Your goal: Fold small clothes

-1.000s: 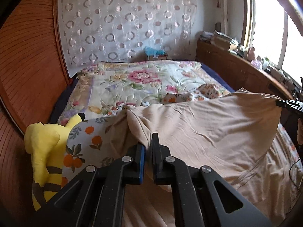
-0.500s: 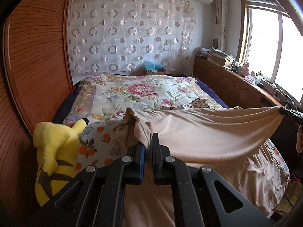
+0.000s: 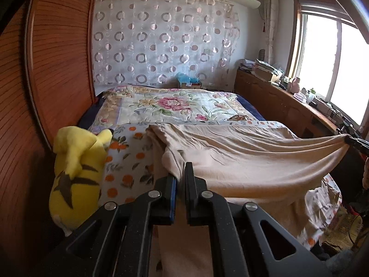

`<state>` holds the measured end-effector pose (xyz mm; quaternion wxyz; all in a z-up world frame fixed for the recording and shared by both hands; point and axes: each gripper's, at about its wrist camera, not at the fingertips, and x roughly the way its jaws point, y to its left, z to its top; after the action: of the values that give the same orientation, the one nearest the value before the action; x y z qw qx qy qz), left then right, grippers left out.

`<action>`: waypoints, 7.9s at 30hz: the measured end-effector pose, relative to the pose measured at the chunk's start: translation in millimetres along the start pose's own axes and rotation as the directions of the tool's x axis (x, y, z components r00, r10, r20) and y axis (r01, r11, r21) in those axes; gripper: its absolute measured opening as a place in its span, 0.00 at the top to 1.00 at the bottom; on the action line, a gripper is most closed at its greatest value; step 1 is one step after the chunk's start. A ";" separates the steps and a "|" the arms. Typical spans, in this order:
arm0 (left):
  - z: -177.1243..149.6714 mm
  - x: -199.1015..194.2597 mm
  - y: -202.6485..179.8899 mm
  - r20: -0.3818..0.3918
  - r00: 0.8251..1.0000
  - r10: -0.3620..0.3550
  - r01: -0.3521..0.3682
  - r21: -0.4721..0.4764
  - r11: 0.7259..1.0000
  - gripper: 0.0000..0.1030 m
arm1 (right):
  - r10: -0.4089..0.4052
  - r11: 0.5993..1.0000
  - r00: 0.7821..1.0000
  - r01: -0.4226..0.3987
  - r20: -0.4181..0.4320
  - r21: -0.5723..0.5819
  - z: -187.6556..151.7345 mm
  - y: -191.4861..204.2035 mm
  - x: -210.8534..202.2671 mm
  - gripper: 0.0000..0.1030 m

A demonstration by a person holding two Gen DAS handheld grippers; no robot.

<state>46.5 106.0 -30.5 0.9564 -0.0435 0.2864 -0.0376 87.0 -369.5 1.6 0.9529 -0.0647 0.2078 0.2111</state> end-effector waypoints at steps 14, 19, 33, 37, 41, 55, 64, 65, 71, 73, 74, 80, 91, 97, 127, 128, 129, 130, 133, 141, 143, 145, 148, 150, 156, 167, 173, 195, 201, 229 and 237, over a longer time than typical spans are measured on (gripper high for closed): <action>-61.5 16.7 3.1 -0.146 0.989 0.034 -0.035 -0.009 0.999 0.93 | -0.017 1.000 0.986 0.016 -0.168 -0.008 -43.4 6.7 10.5 0.96; -74.8 25.3 -4.9 -0.185 0.981 0.057 -0.054 0.021 0.998 0.90 | -0.041 0.999 0.976 0.038 -0.215 -0.021 -50.0 6.0 26.9 0.95; -85.5 24.7 -5.2 -0.190 0.980 0.066 -0.061 0.032 0.998 0.34 | -0.128 0.991 0.982 0.122 -0.140 -0.053 -42.7 17.9 26.5 0.47; -90.5 28.9 -2.2 -0.197 0.977 0.079 -0.078 0.008 0.997 0.33 | -0.068 0.997 0.990 0.063 -0.119 -0.049 -45.5 28.4 40.5 0.43; -96.4 28.3 -0.1 -0.198 0.977 0.084 -0.088 -0.007 0.996 0.33 | -0.019 0.998 0.989 0.010 -0.149 -0.061 -52.6 44.1 71.0 0.43; -113.0 24.7 5.6 -0.225 0.969 0.099 -0.105 -0.015 0.994 0.33 | -0.008 0.998 0.969 -0.008 -0.248 -0.062 -65.4 59.9 128.9 0.42; -114.9 25.2 -5.4 -0.225 0.972 0.075 -0.074 0.012 0.997 0.35 | -0.020 0.998 0.977 0.007 -0.215 -0.059 -73.8 65.1 121.0 0.37; -115.3 24.8 -7.1 -0.225 0.972 0.063 -0.061 0.016 0.998 0.38 | -0.020 0.998 0.977 0.007 -0.214 -0.060 -73.9 65.2 121.0 0.37; -114.7 24.5 -10.5 -0.226 0.971 0.078 -0.071 0.038 0.997 0.65 | -0.022 0.998 0.977 0.009 -0.213 -0.063 -74.7 65.7 120.5 0.37; -114.0 24.2 -8.9 -0.225 0.972 0.067 -0.063 0.026 0.998 0.80 | -0.022 0.998 0.977 0.008 -0.213 -0.064 -74.7 65.4 120.3 0.37; -113.8 24.1 -7.6 -0.226 0.972 0.058 -0.055 0.017 0.998 0.86 | -0.022 0.998 0.977 0.008 -0.213 -0.064 -74.6 65.3 120.3 0.37; -101.7 11.6 -10.2 -0.160 0.987 -0.026 0.019 -0.043 0.999 0.96 | -0.022 0.998 0.977 0.009 -0.212 -0.065 -74.8 65.7 120.3 0.37; -49.0 -21.4 -57.0 0.048 0.990 -0.131 0.129 0.044 0.991 0.96 | -0.022 0.998 0.977 0.008 -0.212 -0.065 -74.2 65.7 119.8 0.37; -29.8 -17.2 -81.9 0.071 0.981 -0.183 0.176 0.094 0.980 0.96 | -0.020 0.998 0.977 0.006 -0.211 -0.065 -73.8 64.8 119.2 0.37; 48.8 2.5 -278.0 -0.001 0.850 -0.526 0.489 0.368 0.791 0.96 | -0.147 0.987 0.987 0.152 -0.070 0.060 -63.9 11.3 24.0 0.37; 48.6 1.7 -283.5 -0.005 0.845 -0.534 0.497 0.376 0.782 0.96 | -0.148 0.986 0.987 0.152 -0.059 0.073 -62.2 8.9 19.6 0.37; 47.7 0.4 -289.2 -0.012 0.841 -0.541 0.503 0.385 0.774 0.96 | -0.144 0.986 0.988 0.148 -0.052 0.082 -62.4 7.4 15.6 0.37; 46.3 -0.7 -295.8 -0.022 0.837 -0.547 0.510 0.395 0.764 0.96 | -0.143 0.985 0.989 0.147 -0.046 0.088 -61.5 6.8 12.9 0.37; 41.6 -0.9 -307.5 -0.035 0.830 -0.557 0.520 0.415 0.747 0.96 | -0.151 0.985 0.988 0.154 -0.041 0.084 -63.9 7.1 10.5 0.37; 26.7 27.0 -302.0 -0.106 0.877 -0.468 0.470 0.392 0.791 0.84 | -0.143 0.985 0.988 0.148 -0.055 0.088 -69.9 5.4 17.1 0.37; 25.5 29.1 -294.8 -0.110 0.874 -0.472 0.477 0.372 0.796 0.67 | -0.139 0.986 0.989 0.144 -0.055 0.089 -67.9 2.8 16.7 0.37; 21.5 28.8 -281.7 -0.101 0.881 -0.462 0.465 0.354 0.811 0.56 | -0.141 0.986 0.988 0.145 -0.055 0.082 -66.4 4.3 17.7 0.37; 17.3 29.5 -265.3 -0.102 0.891 -0.443 0.450 0.337 0.827 0.38 | -0.131 0.987 0.990 0.135 -0.052 0.082 -64.0 4.0 19.1 0.37; 16.0 30.5 -256.2 -0.104 0.891 -0.441 0.450 0.324 0.832 0.31 | -0.128 0.988 0.990 0.132 -0.050 0.079 -62.4 5.4 21.4 0.37; 8.5 28.6 -252.3 -0.144 0.876 -0.461 0.482 0.331 0.811 0.27 | -0.097 0.993 0.994 0.100 -0.053 0.061 -56.7 15.8 34.6 0.36; -25.9 60.7 -249.3 -0.304 0.858 -0.414 0.503 0.332 0.798 0.22 | -0.077 0.996 0.996 0.079 -0.048 0.045 -53.2 18.9 43.8 0.37; -42.5 56.3 -223.0 -0.311 0.866 -0.391 0.479 0.297 0.826 0.22 | -0.049 0.997 0.997 0.052 -0.057 0.050 -52.9 23.5 53.1 0.36; -39.5 41.7 -111.8 -0.165 0.948 -0.271 0.291 0.117 0.949 0.22 | 0.076 0.973 0.976 -0.117 -0.205 -0.197 -27.9 122.3 138.9 0.37; -44.2 47.6 -107.3 -0.173 0.947 -0.270 0.289 0.098 0.952 0.22 | 0.003 0.972 0.969 -0.061 -0.247 -0.228 -36.8 115.2 154.0 0.74; -41.7 34.7 -122.6 -0.103 0.964 -0.247 0.259 0.126 0.958 0.22 | -0.201 0.978 0.979 0.203 -0.040 0.040 -72.2 34.3 -1.1 0.50; -42.1 34.1 -112.8 -0.077 0.973 -0.216 0.223 0.107 0.969 0.22 | -0.174 0.984 0.985 0.174 0.012 -0.037 -42.6 49.6 8.2 0.50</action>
<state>46.4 -12.0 -72.4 0.9375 -0.0186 0.3079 -0.1611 56.8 -330.7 -42.2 0.9672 -0.0998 0.1932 0.1313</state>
